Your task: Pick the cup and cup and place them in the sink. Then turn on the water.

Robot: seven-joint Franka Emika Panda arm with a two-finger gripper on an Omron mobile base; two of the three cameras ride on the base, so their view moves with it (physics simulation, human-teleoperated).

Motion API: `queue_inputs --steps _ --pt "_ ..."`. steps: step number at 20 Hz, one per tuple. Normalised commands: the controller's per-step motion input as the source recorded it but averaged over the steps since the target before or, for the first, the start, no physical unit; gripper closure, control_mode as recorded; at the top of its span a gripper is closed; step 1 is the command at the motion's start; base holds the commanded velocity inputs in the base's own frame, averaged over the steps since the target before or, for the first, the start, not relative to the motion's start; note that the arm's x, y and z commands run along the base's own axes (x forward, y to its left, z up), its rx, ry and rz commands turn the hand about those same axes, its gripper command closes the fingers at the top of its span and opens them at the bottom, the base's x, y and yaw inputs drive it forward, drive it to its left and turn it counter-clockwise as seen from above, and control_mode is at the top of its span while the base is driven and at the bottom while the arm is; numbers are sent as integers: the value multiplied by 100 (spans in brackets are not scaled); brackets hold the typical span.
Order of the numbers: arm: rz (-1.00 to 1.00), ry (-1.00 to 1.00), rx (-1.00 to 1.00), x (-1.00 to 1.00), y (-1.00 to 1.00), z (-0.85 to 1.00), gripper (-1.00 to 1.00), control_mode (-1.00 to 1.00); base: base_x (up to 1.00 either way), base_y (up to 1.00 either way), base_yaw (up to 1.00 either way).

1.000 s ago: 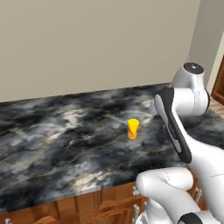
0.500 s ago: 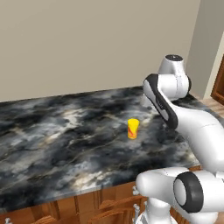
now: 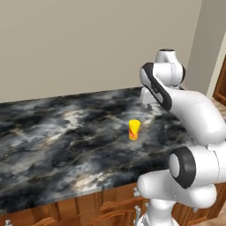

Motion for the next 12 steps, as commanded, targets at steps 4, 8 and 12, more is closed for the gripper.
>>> queue_inputs --steps 4,8,12 --pt "0 0 0 26 0 -41 -100 -100 0 0 0" --pt "0 0 0 28 1 -28 -100 -100 0 0 0" --pt "0 0 0 29 0 -20 -100 -100 0 0 0"
